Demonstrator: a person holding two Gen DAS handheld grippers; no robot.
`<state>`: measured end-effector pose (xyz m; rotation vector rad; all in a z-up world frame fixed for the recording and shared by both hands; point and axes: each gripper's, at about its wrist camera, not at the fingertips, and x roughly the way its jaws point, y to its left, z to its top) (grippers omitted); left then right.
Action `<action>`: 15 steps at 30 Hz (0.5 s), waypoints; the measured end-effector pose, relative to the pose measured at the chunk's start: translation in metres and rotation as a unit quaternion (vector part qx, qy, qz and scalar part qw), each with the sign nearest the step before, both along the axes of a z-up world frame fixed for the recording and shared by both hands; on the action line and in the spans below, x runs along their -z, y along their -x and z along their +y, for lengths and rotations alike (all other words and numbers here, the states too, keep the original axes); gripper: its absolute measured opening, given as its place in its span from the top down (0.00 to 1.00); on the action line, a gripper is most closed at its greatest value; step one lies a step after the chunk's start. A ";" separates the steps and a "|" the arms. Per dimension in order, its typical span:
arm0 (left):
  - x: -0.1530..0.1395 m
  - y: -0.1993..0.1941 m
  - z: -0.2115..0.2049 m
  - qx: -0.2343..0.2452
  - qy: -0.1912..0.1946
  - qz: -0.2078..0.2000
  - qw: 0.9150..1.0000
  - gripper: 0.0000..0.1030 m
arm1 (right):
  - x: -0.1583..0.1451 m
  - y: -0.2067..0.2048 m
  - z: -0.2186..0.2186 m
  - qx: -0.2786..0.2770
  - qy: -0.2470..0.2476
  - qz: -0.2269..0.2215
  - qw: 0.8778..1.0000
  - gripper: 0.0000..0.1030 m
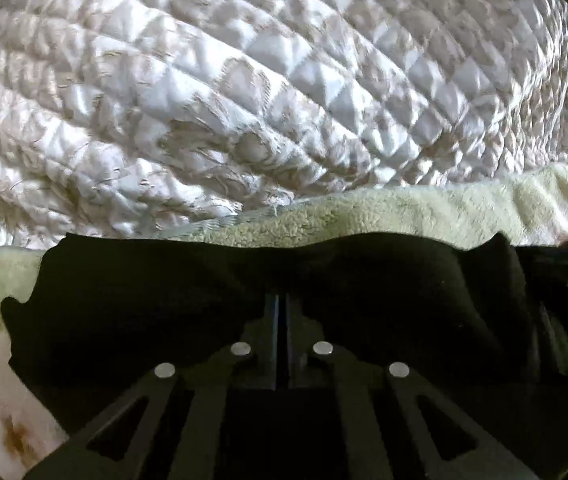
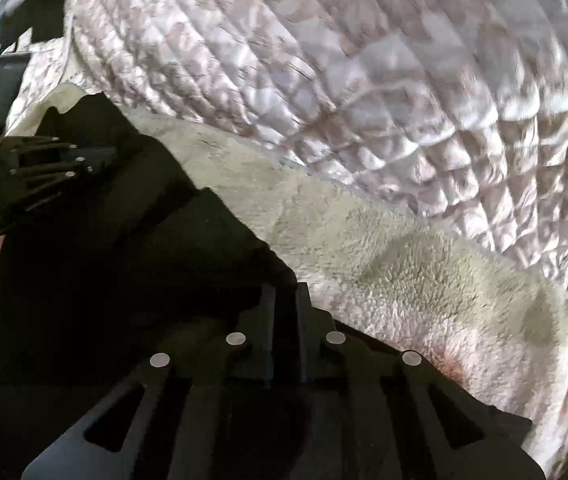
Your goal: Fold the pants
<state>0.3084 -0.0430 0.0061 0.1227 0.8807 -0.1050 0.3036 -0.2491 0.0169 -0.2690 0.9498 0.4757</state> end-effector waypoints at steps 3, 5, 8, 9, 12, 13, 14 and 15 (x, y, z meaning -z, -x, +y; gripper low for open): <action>-0.025 0.020 0.012 -0.010 0.026 -0.023 0.999 0.98 | -0.031 0.022 -0.006 0.005 -0.024 -0.029 0.999 0.93; -0.048 0.043 0.022 -0.015 0.044 -0.044 0.998 0.98 | -0.052 0.043 -0.011 0.004 -0.043 -0.045 0.998 0.93; -0.076 0.087 0.034 -0.019 0.065 -0.068 0.995 0.98 | -0.080 0.093 -0.016 0.004 -0.070 -0.068 0.995 0.93; -0.084 0.105 0.038 -0.020 0.072 -0.075 0.994 0.98 | -0.088 0.112 -0.019 0.004 -0.083 -0.073 0.994 0.93; -0.099 0.149 0.046 -0.023 0.092 -0.087 0.992 0.98 | -0.103 0.170 -0.022 0.006 -0.111 -0.081 0.990 0.93; -0.101 0.166 0.047 -0.024 0.099 -0.088 0.991 0.98 | -0.104 0.185 -0.022 0.007 -0.119 -0.078 0.990 0.93; -0.101 0.188 0.050 -0.027 0.107 -0.086 0.990 0.98 | -0.103 0.201 -0.024 0.009 -0.126 -0.074 0.989 0.93; -0.098 0.201 0.053 -0.029 0.112 -0.082 0.990 0.98 | -0.100 0.219 -0.025 0.014 -0.134 -0.066 0.989 0.93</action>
